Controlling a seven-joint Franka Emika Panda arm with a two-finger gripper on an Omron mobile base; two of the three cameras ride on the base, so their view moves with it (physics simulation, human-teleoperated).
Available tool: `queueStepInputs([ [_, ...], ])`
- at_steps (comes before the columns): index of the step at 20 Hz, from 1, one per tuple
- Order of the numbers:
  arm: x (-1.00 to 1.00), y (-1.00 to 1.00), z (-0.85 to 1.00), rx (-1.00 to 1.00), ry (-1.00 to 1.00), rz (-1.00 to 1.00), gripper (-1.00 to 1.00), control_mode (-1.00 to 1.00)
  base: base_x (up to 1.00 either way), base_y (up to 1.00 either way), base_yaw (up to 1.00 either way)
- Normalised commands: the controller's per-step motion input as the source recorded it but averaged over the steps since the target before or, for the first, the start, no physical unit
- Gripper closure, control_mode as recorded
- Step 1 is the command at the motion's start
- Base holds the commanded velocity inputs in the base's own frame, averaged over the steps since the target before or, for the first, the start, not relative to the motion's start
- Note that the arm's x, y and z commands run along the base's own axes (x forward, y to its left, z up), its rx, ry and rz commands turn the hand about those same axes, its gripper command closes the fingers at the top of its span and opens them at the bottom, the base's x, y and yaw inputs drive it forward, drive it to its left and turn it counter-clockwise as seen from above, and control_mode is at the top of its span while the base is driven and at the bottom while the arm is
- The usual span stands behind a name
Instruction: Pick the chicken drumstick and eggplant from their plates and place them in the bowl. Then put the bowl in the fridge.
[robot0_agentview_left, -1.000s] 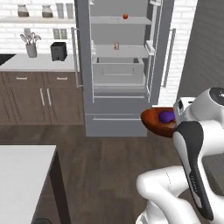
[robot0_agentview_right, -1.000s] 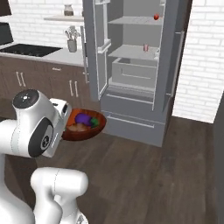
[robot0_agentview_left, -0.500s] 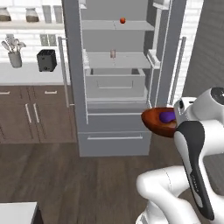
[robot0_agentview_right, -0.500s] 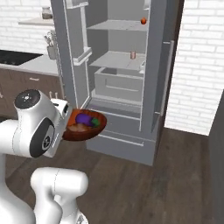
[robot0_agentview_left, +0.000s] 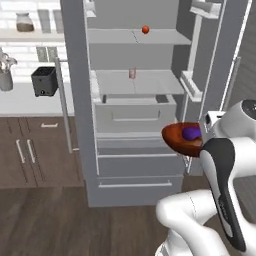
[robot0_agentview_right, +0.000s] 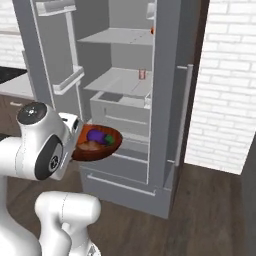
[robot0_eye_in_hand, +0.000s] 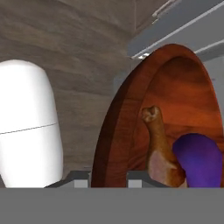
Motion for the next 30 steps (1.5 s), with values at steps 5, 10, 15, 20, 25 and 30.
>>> queueStepInputs([
  [5, 0.00, 0.00, 0.00, 0.00, 0.00, 0.00, 1.00, 1.00, 0.94, 0.20, -0.14],
  [10, 0.00, 0.00, 0.00, 0.00, 0.00, 0.00, 1.00, 1.00, 0.73, 0.00, -0.24],
  [15, 0.00, 0.00, 0.00, 0.00, 0.00, 0.00, 1.00, 1.00, 0.43, 0.37, -0.02],
  [20, 0.00, 0.00, 0.00, 0.00, 0.00, 0.00, 1.00, 1.00, 0.46, 0.05, 0.00],
  [25, 0.00, 0.00, 0.00, 0.00, 0.00, 0.00, 1.00, 1.00, 0.42, 0.00, 0.00],
  [30, 0.00, 0.00, 0.00, 0.00, 0.00, 0.00, 1.00, 1.00, 0.43, 0.11, 0.06],
])
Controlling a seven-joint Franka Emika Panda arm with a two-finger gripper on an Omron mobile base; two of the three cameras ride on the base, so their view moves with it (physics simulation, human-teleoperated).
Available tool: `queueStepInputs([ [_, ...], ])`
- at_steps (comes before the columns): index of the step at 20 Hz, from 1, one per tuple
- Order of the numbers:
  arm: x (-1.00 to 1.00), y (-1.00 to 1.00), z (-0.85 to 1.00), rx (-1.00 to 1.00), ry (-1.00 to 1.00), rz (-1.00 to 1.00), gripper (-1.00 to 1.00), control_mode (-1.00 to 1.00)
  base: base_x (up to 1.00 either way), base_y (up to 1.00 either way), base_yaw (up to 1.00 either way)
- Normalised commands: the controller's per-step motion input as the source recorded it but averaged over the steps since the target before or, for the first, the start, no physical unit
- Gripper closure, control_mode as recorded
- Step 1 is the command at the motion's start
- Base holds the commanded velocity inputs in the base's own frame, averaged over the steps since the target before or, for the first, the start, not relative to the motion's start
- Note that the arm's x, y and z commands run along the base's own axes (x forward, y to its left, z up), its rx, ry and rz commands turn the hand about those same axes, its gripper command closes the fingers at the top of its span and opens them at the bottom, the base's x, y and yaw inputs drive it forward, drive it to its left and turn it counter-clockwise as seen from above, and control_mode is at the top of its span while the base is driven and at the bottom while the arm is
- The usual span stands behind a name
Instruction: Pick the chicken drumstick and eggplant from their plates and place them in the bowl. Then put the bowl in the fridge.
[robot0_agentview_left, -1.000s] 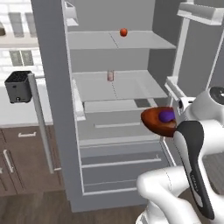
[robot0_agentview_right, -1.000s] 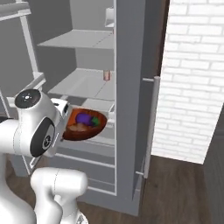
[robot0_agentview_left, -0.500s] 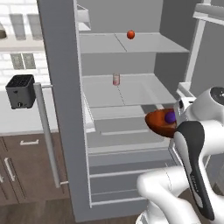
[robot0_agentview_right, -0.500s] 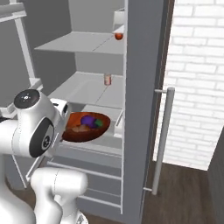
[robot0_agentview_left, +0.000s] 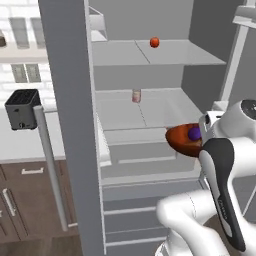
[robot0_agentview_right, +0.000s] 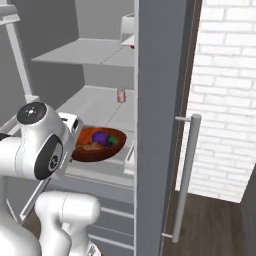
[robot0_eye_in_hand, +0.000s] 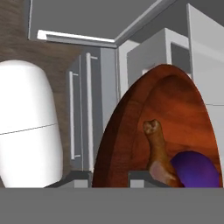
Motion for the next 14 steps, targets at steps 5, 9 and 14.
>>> queueStepInputs([
  [5, 0.00, 0.00, 0.00, 0.00, 0.00, 0.00, 1.00, 1.00, 0.41, 0.11, 0.01],
  [9, 0.00, 0.00, 0.00, 0.00, 0.00, 0.00, 1.00, 1.00, 0.54, 0.17, 0.00],
  [14, 0.00, 0.00, 0.00, 0.00, 0.00, 0.00, 1.00, 1.00, 0.09, 0.08, 0.00],
])
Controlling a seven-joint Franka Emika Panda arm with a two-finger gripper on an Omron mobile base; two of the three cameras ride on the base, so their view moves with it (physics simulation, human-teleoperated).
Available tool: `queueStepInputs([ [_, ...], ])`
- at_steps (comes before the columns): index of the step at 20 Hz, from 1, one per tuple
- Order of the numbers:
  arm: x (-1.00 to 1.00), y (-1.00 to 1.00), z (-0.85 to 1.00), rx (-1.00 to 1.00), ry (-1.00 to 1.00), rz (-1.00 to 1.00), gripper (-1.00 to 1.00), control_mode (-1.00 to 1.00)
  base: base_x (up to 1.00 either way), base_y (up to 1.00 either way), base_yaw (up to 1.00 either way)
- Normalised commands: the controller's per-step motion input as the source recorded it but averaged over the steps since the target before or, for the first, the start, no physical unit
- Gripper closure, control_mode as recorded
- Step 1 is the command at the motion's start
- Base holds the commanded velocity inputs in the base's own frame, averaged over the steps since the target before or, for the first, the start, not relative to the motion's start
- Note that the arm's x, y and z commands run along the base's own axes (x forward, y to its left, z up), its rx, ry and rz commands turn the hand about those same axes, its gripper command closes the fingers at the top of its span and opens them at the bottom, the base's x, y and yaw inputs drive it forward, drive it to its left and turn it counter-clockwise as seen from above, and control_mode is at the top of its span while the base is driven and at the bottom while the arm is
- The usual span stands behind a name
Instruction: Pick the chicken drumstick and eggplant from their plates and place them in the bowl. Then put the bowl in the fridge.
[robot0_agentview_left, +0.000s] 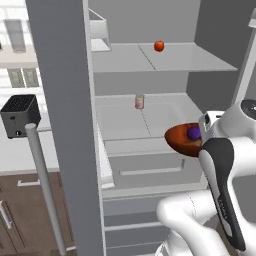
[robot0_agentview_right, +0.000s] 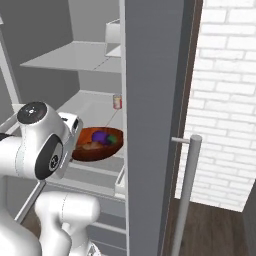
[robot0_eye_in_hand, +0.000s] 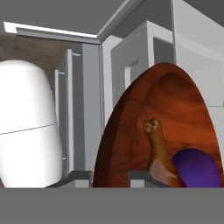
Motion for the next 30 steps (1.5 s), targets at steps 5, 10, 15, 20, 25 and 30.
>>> queueStepInputs([
  [5, 0.18, 0.02, 0.00, 0.00, 0.00, 0.01, 1.00, -1.00, 0.08, 0.03, 0.00],
  [10, 0.78, 0.29, 0.00, 0.00, -0.09, 0.01, 1.00, -1.00, 0.00, 0.00, 0.00],
  [15, 1.00, 0.13, -0.03, 0.00, 0.00, 0.00, 1.00, -1.00, 0.00, 0.00, 0.00],
  [20, 0.96, 0.00, -0.31, 0.12, 0.00, 0.00, 1.00, -1.00, 0.00, 0.00, 0.00],
  [25, 0.63, 0.00, -0.56, 0.05, 0.00, 0.00, 1.00, -1.00, 0.00, 0.00, 0.00],
  [30, 0.62, 0.00, -0.27, 0.03, 0.00, 0.00, 1.00, -1.00, 0.00, 0.00, 0.00],
])
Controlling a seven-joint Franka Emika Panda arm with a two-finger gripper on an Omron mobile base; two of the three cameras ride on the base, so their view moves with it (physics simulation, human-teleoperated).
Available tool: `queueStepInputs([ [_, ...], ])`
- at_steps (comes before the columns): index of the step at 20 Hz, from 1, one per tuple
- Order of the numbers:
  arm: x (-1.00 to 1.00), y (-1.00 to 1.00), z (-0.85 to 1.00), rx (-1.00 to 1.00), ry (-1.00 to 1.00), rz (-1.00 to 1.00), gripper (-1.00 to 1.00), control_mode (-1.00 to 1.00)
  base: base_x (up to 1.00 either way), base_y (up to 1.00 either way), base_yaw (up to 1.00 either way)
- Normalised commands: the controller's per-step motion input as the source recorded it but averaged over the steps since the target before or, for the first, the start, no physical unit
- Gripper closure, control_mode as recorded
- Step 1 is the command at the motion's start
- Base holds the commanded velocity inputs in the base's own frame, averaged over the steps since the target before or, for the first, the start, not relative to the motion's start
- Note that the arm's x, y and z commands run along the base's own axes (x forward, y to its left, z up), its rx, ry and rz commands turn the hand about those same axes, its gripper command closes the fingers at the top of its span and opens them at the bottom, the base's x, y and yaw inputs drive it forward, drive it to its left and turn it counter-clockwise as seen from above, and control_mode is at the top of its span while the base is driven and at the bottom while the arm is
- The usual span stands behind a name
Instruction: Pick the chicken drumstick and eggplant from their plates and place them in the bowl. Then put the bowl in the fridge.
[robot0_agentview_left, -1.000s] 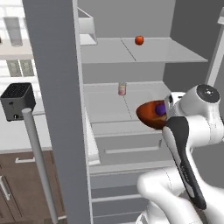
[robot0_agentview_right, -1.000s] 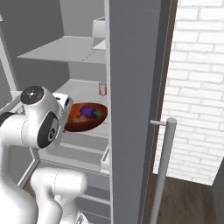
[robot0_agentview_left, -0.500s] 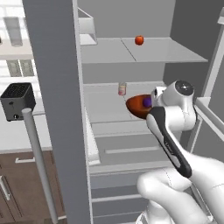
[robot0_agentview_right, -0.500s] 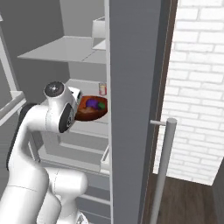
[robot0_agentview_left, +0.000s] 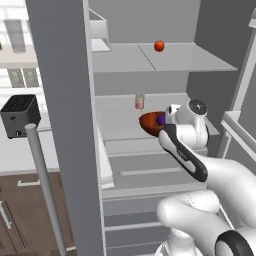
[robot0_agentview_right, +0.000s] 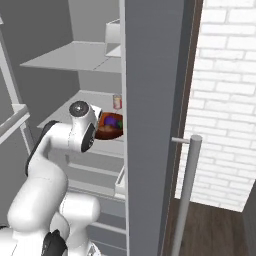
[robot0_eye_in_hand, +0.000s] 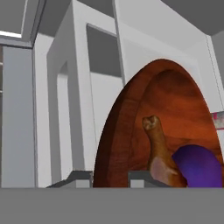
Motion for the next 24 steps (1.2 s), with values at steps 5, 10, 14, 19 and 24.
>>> queueStepInputs([
  [5, 0.35, -0.07, -0.11, 0.03, 0.00, 0.00, 1.00, -1.00, 0.00, 0.00, 0.00],
  [10, 0.38, -0.02, -0.04, 0.01, 0.00, -0.02, 1.00, -1.00, 0.00, 0.00, 0.00],
  [14, 0.30, 0.00, -0.29, 0.00, 0.00, -0.03, 1.00, -1.00, 0.00, 0.00, 0.00],
  [19, 0.59, 0.00, -0.12, 0.00, 0.00, -0.06, 1.00, -1.00, 0.00, 0.00, 0.00],
  [24, 0.36, -0.02, 0.00, 0.00, 0.04, -0.02, 1.00, -1.00, 0.00, 0.00, 0.00],
])
